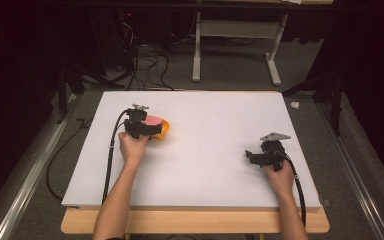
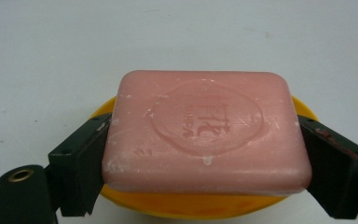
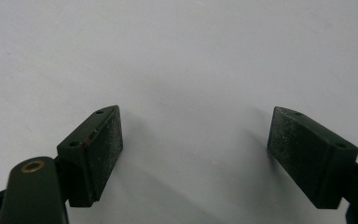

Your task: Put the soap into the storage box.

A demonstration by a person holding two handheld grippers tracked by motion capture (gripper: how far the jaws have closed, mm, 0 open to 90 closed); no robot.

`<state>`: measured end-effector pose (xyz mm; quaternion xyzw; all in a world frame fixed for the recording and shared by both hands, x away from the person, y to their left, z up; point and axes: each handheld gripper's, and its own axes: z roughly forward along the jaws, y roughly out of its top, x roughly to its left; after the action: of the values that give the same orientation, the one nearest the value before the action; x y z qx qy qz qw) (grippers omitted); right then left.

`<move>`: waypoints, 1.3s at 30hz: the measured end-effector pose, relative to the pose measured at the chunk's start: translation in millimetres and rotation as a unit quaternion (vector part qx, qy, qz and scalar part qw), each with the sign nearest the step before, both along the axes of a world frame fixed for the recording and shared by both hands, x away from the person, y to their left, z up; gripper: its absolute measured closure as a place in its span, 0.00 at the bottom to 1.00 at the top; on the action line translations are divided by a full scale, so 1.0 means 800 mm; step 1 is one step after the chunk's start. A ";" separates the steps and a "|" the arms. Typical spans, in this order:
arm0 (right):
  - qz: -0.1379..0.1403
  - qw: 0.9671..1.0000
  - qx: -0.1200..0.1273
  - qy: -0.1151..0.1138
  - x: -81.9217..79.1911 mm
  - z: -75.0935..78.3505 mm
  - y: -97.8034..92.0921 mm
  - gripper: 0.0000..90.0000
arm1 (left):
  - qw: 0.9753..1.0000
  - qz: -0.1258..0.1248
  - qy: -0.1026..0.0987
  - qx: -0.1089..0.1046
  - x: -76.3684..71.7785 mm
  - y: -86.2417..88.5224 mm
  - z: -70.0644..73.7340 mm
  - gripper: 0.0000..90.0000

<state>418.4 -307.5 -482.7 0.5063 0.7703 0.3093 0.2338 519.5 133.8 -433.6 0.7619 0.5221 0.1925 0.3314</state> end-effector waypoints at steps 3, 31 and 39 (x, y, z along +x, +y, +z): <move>0.000 1.000 0.000 0.000 0.000 0.000 0.000 0.21 | 1.000 0.000 0.004 0.002 0.001 -0.001 -0.003 0.15; 0.000 1.000 -0.001 -0.001 0.000 0.000 0.000 0.21 | 1.000 -0.005 -0.004 0.007 0.001 -0.007 -0.005 0.16; 0.000 1.000 -0.002 -0.002 0.000 0.000 0.000 0.21 | 1.000 -0.008 -0.012 0.015 -0.002 -0.010 -0.003 0.16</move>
<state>418.3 -307.4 -482.8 0.5055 0.7703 0.3087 0.2362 517.7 126.0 -435.6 0.7687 0.5089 0.2071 0.3276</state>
